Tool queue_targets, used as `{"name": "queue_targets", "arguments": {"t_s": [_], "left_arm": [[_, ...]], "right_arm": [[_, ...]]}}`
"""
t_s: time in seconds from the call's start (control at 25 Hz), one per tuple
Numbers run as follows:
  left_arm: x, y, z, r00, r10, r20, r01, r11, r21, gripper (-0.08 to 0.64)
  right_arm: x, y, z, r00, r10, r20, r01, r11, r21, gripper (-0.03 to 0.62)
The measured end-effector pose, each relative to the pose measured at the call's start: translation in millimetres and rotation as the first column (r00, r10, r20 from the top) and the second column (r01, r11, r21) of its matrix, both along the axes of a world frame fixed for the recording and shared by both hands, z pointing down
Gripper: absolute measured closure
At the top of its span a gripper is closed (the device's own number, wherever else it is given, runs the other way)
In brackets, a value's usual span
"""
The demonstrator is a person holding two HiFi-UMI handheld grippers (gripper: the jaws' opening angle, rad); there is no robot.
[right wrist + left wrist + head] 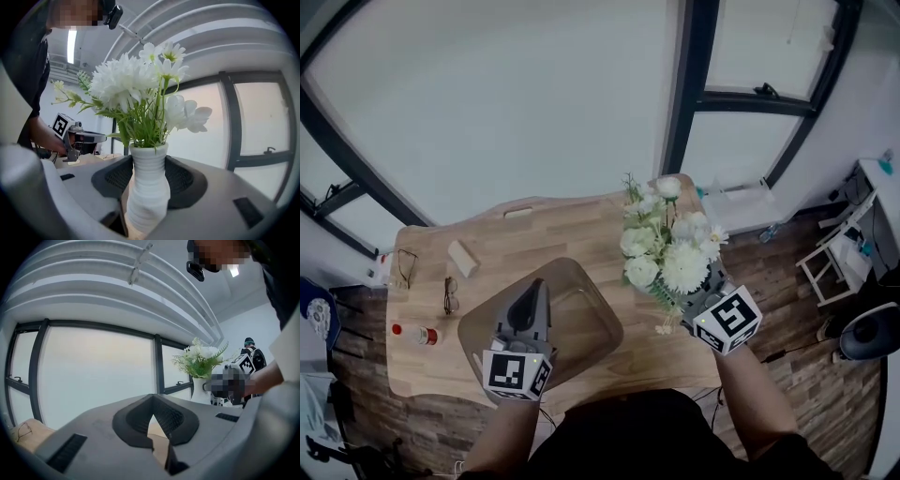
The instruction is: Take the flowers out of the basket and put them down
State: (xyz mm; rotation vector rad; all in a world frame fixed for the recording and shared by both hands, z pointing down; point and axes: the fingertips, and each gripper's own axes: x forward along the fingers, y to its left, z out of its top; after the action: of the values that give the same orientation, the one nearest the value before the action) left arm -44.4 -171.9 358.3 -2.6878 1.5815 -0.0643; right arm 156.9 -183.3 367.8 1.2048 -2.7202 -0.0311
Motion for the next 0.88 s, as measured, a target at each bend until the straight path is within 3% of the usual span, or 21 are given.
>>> {"name": "queue_targets", "arguments": {"t_s": [0.2,0.44,0.88], "left_arm": [[6.0,-8.1,10.4,1.000,-0.005,0.015,0.006,1.000,-0.013,0.555],[7.9,-12.8,28.7,0.998,-0.007,0.056,0.009,0.999,-0.037,0.555],[-3.8,-18.1,52.4,0.995,-0.064,0.070,0.070,0.994,-0.086,0.555]], "right_arm": [[20.2,-3.4,33.4,0.999,0.046,-0.002,-0.046,0.998,-0.039,0.358],[30.7,-10.6,69.8,0.998,0.058,-0.005,-0.059,0.996,-0.072,0.359],[34.8,-16.6,133.7,0.998,0.062,0.013,-0.061,0.992,-0.108,0.358]]}}
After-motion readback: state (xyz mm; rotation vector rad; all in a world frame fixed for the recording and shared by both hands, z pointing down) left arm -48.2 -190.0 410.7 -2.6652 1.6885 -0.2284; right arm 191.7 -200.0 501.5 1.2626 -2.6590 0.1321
